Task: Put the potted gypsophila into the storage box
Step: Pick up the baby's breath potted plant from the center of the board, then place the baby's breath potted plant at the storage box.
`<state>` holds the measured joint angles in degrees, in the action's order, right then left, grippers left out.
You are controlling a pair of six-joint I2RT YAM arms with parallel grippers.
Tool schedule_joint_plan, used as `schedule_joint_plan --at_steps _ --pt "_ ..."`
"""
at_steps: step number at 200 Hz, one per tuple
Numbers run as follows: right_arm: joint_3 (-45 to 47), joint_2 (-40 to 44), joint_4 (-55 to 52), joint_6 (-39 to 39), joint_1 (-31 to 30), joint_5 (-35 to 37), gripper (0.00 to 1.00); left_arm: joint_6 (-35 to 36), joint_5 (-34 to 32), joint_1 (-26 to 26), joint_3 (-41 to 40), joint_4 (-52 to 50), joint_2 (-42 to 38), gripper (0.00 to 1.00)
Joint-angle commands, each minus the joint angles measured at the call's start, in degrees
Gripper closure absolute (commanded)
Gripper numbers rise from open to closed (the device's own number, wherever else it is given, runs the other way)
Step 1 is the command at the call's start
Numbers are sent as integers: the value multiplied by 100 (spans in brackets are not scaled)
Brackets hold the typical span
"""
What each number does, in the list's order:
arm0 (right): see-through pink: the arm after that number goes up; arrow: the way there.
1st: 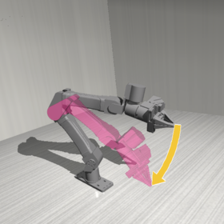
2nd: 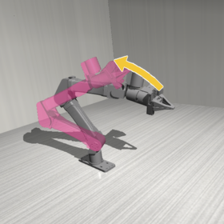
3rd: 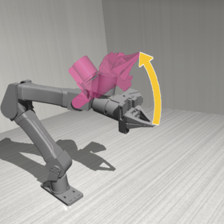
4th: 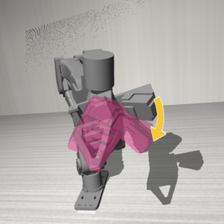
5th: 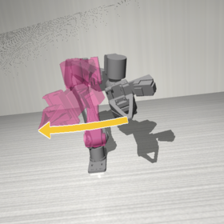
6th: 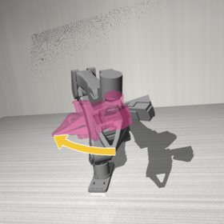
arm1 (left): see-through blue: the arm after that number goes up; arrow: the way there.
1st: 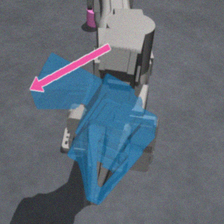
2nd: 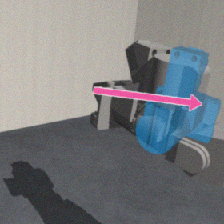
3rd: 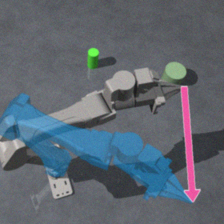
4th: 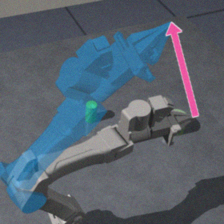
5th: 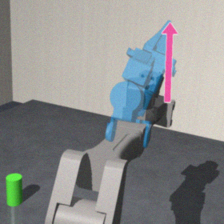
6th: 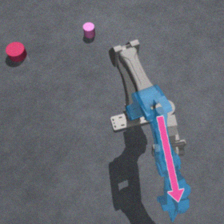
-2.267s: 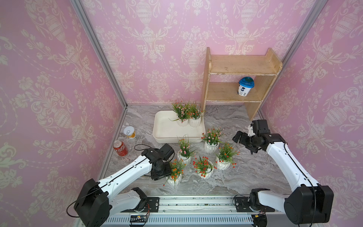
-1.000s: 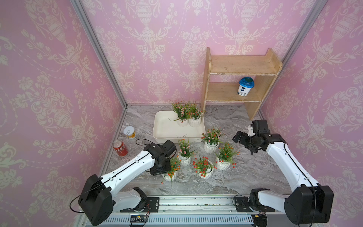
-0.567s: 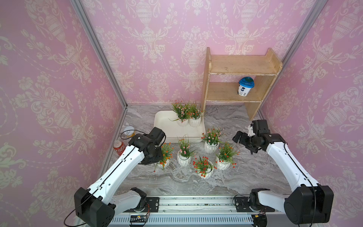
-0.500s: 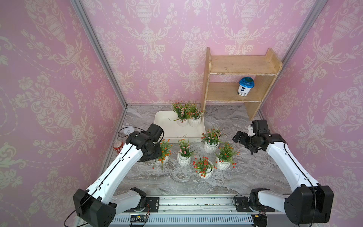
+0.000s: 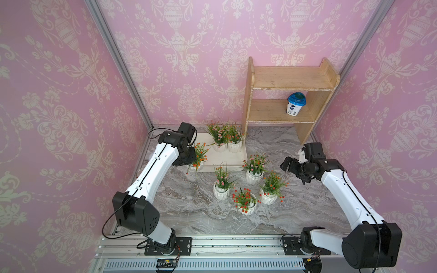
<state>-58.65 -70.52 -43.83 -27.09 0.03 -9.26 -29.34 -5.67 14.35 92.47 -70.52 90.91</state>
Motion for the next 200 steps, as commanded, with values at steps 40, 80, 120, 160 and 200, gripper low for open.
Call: schedule_joint_plan --at_steps 40,80,120,160,200 --pt "-267 -349 50 99 49 -257 0 166 399 -273 1269 520 1013 100" --pt "-457 -614 137 160 48 -481 0 113 393 -292 1973 574 1768 100" --pt "-552 -818 186 213 49 -516 0 69 191 -331 2612 571 2457 100" --pt "-563 -983 237 283 43 -504 0 -9 96 -363 3301 561 3154 100" --pt "-586 -1120 275 340 45 -489 0 -60 44 -371 4015 430 3871 100"
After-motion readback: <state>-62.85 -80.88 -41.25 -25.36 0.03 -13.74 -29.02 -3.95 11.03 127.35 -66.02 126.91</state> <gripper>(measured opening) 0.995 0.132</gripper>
